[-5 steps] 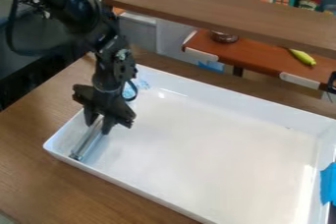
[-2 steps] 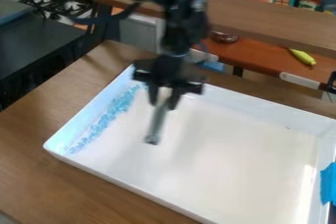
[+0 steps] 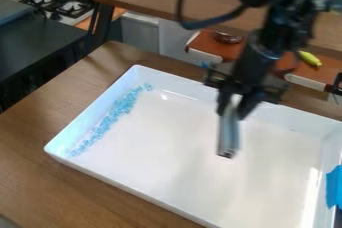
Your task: Sweep into pile
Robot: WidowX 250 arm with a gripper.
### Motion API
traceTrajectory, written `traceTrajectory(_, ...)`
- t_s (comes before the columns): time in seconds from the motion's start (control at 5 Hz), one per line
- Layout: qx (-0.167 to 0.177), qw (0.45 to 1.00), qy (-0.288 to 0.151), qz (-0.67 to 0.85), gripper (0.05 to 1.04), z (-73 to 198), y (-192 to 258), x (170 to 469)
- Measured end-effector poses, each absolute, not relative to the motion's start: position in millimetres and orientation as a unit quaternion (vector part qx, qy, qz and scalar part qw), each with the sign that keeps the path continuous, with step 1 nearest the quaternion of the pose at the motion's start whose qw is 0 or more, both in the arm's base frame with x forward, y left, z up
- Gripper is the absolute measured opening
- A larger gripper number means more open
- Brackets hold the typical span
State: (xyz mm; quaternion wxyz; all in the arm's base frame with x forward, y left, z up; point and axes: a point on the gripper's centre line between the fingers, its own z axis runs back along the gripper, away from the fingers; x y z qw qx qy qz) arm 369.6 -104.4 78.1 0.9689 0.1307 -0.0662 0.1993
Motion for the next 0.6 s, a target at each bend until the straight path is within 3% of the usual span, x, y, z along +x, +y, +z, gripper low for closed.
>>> traceTrajectory(0.2, 0.116, 0.977, -0.050, 0.174, 0.364, 79.7, -154.0, 369.6)
traceTrajectory(0.6, 0.122, 0.981, -0.079, 0.130, 0.364, 42.0, -176.3, 379.6)
